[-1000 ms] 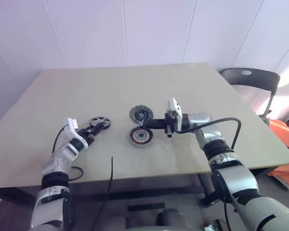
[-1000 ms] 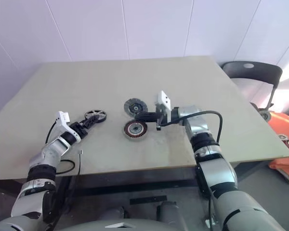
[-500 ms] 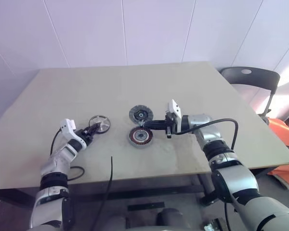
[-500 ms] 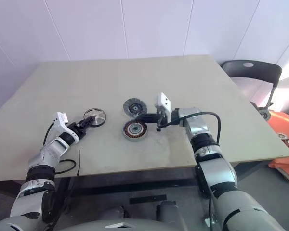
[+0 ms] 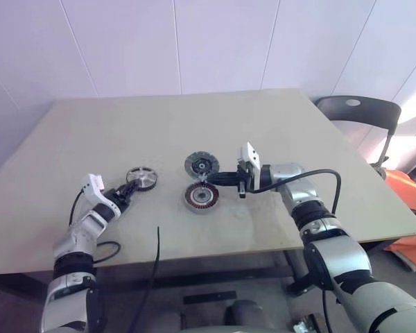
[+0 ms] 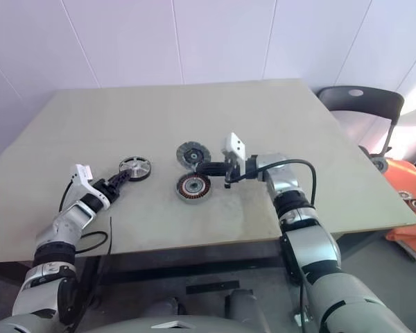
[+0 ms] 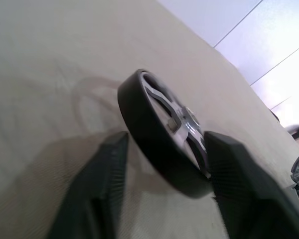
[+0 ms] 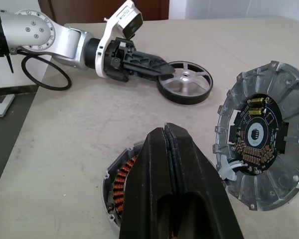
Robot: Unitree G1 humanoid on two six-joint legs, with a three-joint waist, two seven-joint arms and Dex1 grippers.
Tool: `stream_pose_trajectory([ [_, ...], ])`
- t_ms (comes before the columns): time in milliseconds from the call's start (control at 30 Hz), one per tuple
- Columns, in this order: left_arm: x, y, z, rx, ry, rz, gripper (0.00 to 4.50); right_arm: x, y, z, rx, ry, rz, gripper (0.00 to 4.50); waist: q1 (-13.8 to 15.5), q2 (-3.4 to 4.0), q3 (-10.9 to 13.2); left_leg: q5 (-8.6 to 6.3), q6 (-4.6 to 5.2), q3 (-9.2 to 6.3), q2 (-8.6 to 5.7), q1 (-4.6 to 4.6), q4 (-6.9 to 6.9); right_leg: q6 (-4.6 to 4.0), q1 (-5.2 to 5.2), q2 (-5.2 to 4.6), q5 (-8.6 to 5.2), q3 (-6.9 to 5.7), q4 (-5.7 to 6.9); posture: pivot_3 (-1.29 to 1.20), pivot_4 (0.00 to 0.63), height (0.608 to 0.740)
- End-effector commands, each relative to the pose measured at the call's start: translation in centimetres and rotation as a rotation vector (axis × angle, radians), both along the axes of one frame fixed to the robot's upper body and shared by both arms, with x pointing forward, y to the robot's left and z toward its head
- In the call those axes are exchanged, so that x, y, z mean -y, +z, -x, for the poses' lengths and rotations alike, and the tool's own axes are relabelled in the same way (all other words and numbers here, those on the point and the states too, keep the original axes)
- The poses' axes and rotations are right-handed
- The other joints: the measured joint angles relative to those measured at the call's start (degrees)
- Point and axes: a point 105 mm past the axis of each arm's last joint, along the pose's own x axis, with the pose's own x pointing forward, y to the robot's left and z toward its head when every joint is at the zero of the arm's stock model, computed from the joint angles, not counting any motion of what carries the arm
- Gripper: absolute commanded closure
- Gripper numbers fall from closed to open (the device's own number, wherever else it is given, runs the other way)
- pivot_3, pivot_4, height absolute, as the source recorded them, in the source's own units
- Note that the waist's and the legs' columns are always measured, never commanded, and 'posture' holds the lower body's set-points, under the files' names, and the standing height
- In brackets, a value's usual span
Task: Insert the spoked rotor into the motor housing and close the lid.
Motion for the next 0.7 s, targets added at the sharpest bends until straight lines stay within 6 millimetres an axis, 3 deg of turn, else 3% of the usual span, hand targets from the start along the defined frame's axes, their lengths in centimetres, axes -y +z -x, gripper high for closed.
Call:
stream_pose_trajectory([
  [33,-0.3,1.4,-0.4,0.038,0.005,-0.003,3.42,-0.1,1.4,-0.5,0.055,0.002,-0.013,4.5,0.0,0.0,0.0,0.0,0.0,0.0,0.0,0.02,0.0,0.0,0.02,-0.01,0.0,0.0,0.0,0.0,0.0,0.74],
  [333,0.1,1.8,-0.5,0.055,-0.003,0.024,3.42,0.2,1.4,-0.6,0.059,-0.012,-0.008,4.5,0.0,0.0,0.0,0.0,0.0,0.0,0.0,0.1,0.02,0.0,0.09,-0.01,0.0,0.0,0.04,0.0,0.0,0.74],
  [500,0.1,1.8,-0.6,0.052,-0.002,0.028,3.98,0.0,1.3,-0.7,0.06,-0.019,-0.004,4.5,-0.1,0.0,0.0,0.0,0.0,0.0,0.0,0.11,0.02,0.0,0.1,-0.01,0.0,0.0,0.02,0.0,0.0,0.74],
  [700,-0.1,2.6,-0.3,0.09,-0.015,0.084,4.03,-0.1,1.3,-0.8,0.065,-0.024,0.003,4.5,-0.2,0.0,0.0,0.01,0.0,0.01,0.01,0.12,0.02,-0.01,0.09,0.03,0.0,0.01,0.06,0.0,0.0,0.74],
])
